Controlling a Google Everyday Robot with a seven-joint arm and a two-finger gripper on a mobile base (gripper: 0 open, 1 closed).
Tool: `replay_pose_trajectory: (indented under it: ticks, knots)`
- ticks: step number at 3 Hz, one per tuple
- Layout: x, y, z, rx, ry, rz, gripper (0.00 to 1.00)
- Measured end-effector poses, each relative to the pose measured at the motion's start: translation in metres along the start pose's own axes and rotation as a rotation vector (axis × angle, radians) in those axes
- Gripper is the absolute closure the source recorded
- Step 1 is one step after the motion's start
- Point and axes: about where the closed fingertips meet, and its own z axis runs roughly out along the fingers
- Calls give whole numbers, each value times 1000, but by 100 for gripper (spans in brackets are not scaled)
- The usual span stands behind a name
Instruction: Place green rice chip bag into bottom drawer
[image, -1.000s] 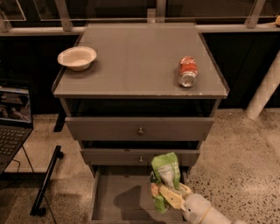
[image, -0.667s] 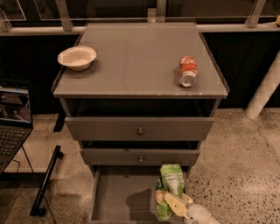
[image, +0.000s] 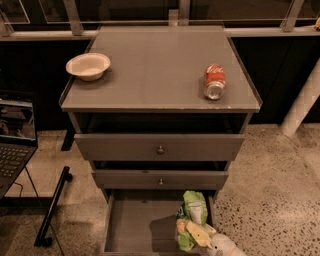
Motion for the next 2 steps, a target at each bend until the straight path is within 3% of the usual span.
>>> replay_pose_trajectory:
  ticks: [1,2]
  knots:
    - [12,-34,10,24,-9,55,100]
    - [30,-91,34,69,-3,141,100]
